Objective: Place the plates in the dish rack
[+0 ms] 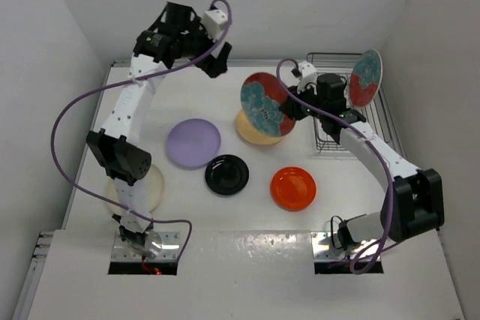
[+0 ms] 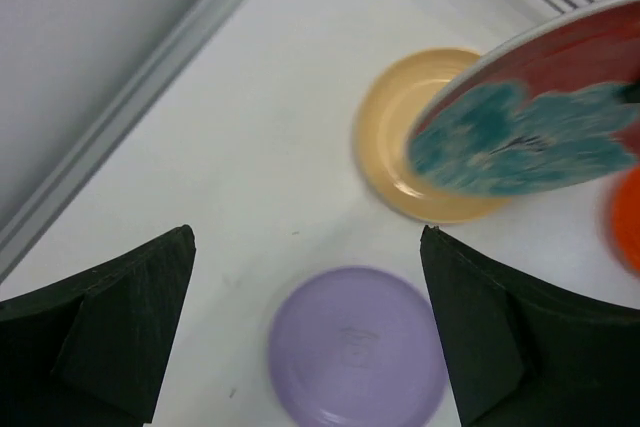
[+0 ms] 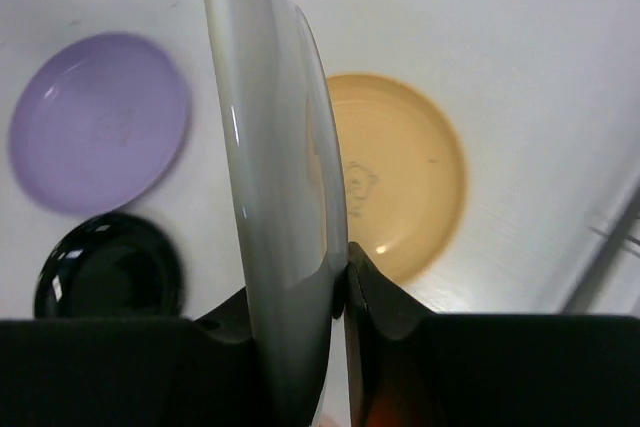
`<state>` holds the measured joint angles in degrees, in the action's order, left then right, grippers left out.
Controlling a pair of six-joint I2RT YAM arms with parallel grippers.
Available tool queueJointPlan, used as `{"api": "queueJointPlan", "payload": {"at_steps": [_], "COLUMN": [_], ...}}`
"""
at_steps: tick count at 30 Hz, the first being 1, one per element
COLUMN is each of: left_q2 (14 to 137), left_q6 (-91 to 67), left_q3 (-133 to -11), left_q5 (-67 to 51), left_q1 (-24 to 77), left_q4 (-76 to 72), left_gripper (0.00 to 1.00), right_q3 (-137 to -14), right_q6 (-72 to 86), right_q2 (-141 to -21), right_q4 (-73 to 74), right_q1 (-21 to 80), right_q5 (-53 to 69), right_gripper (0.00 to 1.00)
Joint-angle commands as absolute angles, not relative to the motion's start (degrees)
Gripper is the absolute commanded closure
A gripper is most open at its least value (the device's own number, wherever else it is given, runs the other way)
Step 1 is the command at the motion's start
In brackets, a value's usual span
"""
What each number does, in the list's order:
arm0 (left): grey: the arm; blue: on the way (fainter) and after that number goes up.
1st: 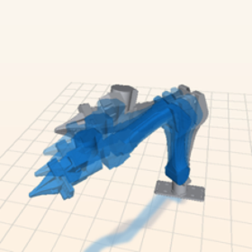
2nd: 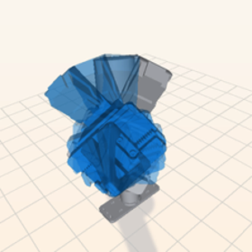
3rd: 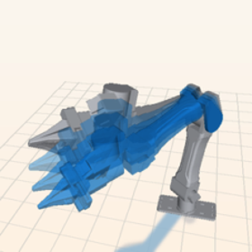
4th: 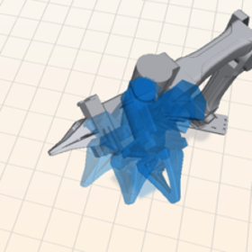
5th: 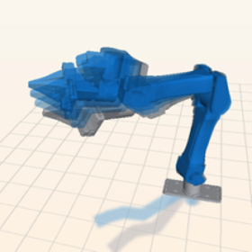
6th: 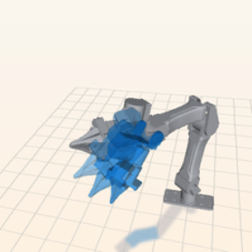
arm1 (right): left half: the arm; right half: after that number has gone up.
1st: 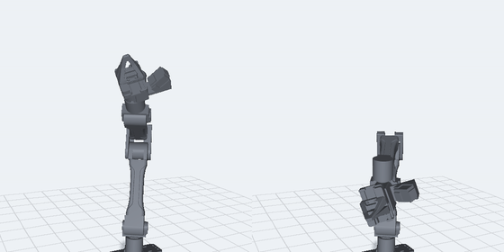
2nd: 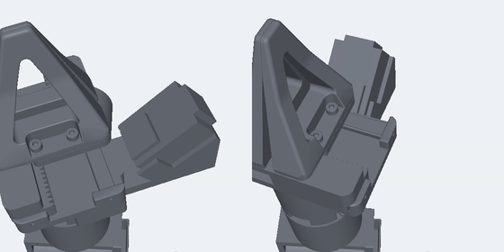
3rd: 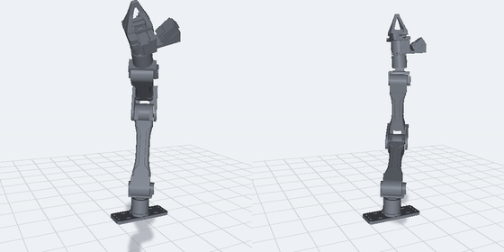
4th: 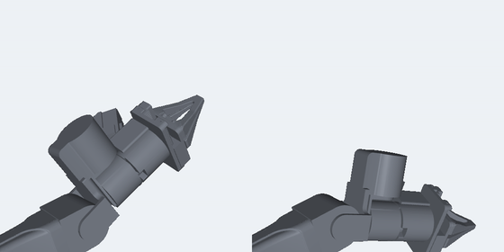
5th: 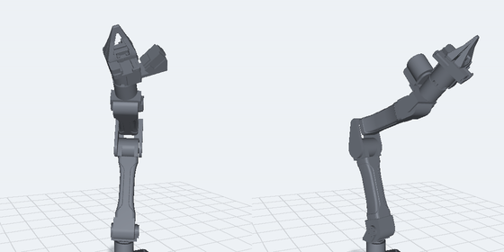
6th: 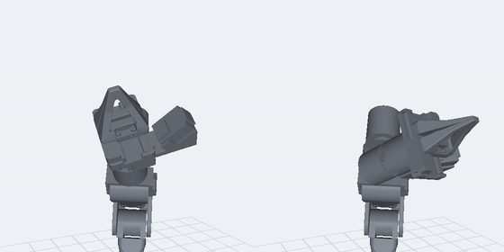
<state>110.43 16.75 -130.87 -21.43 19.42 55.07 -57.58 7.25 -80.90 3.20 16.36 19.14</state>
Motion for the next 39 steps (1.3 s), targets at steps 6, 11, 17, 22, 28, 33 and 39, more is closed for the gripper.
{"api": "queueJointPlan", "payload": {"at_steps": [6,11,17,22,28,33,39], "left_q2": [107.67,107.05,106.52,107.67,109.59,110.12,110.13], "left_q6": [10.55,11.77,12.39,12.39,12.39,12.39,12.92], "left_q3": [-132.2,-125.52,-119.45,-118.3,-117.77,-117.77,-116.19], "left_q5": [-11.34,-9.67,-9.14,-9.14,-9.76,-10.28,-10.28], "left_q1": [10.73,8.27,6.68,5.54,5.01,4.48,3.34], "left_q4": [49.75,49.22,48.69,48.16,48.16,48.16,48.16], "left_gripper": [0.0,0.0,0.0,0.0,0.0,0.0,0.0], "right_q3": [-69.07,-71.72,-75.31,-77.96,-79.54,-78.31,-79.01], "right_q6": [9.42,1.95,-4.57,-5.62,-7.82,-5.72,-0.97], "right_q2": [-75.23,-78.04,-86.38,-93.33,-98.87,-101.77,-104.85], "right_q4": [-7.82,-11.77,-17.49,-19.34,-21.88,-21.97,-18.99], "right_q1": [8.0,2.12,-4.2,-6.5,-6.94,-7.56,-8.61], "right_q5": [-6.74,-21.87,-24.97,-23.38,-23.03,-22.24,-17.67], "right_gripper": [1.0,1.0,1.0,1.0,1.0,1.0,1.0]}}
